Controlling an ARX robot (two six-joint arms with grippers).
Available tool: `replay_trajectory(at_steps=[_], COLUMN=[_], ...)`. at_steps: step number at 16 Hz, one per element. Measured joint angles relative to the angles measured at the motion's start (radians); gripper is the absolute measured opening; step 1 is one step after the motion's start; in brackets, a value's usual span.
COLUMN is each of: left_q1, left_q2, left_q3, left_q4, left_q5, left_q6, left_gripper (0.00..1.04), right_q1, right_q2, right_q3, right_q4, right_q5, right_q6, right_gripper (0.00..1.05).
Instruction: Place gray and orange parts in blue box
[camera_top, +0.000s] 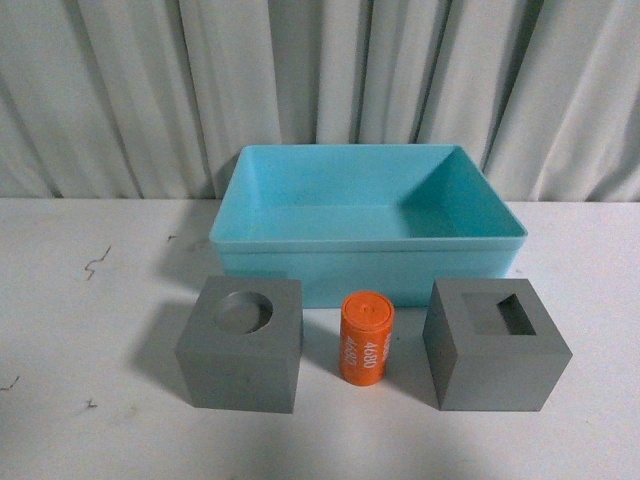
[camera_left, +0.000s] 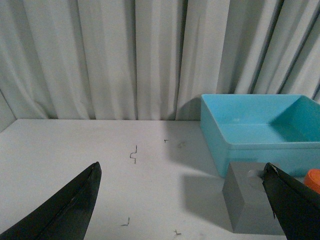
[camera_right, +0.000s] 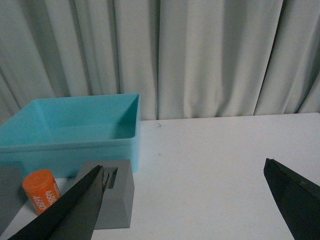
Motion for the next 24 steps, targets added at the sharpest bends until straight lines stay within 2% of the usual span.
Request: replay_trajectory(at_steps=[24], left_q1=[0.000], left_q2=[0.000], left_q3=[0.000], left_q4=[0.000], left_q5=[0.000], left_q6=[0.000], left_gripper=[0.98], right_q1=[0.000], right_q2=[0.000], right_q3=[0.000], right_q4=[0.000], right_q5=[0.000], right_q6=[0.000], right_gripper=[0.98])
